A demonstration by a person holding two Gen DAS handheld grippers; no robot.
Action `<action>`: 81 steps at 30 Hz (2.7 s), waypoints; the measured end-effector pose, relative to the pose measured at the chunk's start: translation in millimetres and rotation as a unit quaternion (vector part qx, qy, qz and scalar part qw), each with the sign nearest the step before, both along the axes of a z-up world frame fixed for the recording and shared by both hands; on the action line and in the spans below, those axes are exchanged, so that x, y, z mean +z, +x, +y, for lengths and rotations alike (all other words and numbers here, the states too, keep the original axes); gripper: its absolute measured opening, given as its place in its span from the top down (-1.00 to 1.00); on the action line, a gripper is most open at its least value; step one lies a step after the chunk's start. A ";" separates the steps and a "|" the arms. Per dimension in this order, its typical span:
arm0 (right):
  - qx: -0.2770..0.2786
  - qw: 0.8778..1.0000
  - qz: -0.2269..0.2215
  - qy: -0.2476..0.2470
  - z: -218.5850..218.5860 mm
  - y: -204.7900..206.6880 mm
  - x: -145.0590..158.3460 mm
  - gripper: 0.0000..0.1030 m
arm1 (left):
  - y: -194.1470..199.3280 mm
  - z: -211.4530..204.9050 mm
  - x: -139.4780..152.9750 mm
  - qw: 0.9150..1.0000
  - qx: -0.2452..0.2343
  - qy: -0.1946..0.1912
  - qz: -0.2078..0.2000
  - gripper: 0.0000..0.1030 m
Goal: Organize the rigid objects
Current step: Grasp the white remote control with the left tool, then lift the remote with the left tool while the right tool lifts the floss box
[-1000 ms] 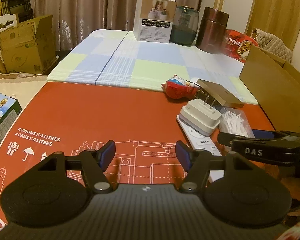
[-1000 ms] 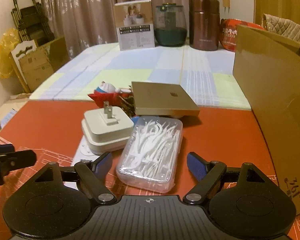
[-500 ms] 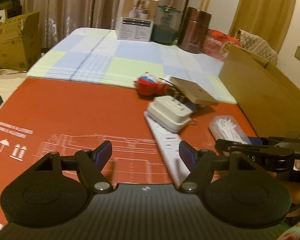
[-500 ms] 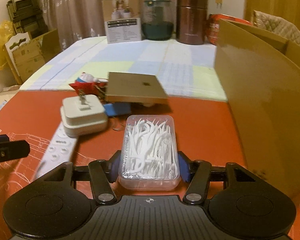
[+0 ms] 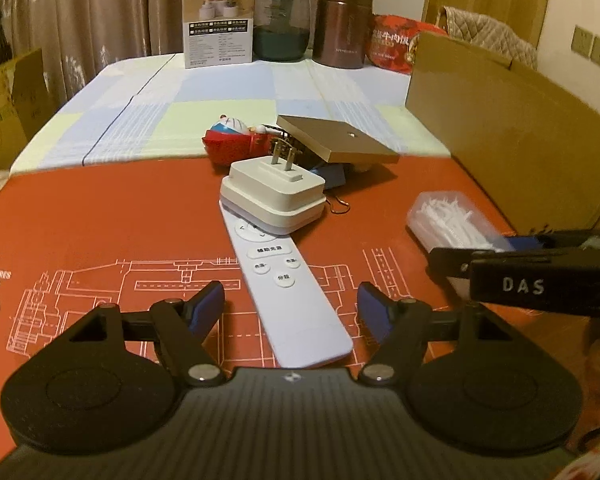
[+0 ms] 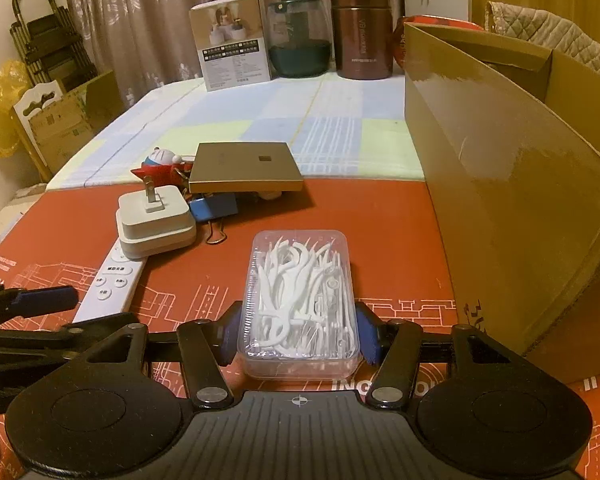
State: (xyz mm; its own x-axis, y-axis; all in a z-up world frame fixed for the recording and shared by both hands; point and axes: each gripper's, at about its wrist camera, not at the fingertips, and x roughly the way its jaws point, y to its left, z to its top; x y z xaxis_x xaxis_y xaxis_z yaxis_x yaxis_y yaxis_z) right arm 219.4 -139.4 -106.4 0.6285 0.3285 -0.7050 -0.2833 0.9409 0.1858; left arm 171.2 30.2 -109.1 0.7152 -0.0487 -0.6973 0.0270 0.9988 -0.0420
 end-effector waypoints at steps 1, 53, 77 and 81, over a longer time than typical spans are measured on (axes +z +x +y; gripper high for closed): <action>0.000 1.000 0.000 0.001 0.0 0.3 0.0 -0.04 | 0.2 -1.5 -1.1 1.000 0.002 0.010 -0.001 -0.31; 0.016 0.999 -0.018 -0.031 28.5 8.9 -4.5 -0.05 | -6.4 44.5 -4.9 0.971 0.050 0.234 -0.003 0.36; 0.012 1.000 0.004 -0.015 22.8 -2.8 3.1 -0.05 | -43.3 21.9 6.5 0.999 -0.043 -0.013 0.024 0.36; 0.005 1.000 0.008 -0.011 19.1 -1.0 3.2 -0.05 | -45.0 11.8 2.9 0.998 -0.067 -0.003 0.021 0.36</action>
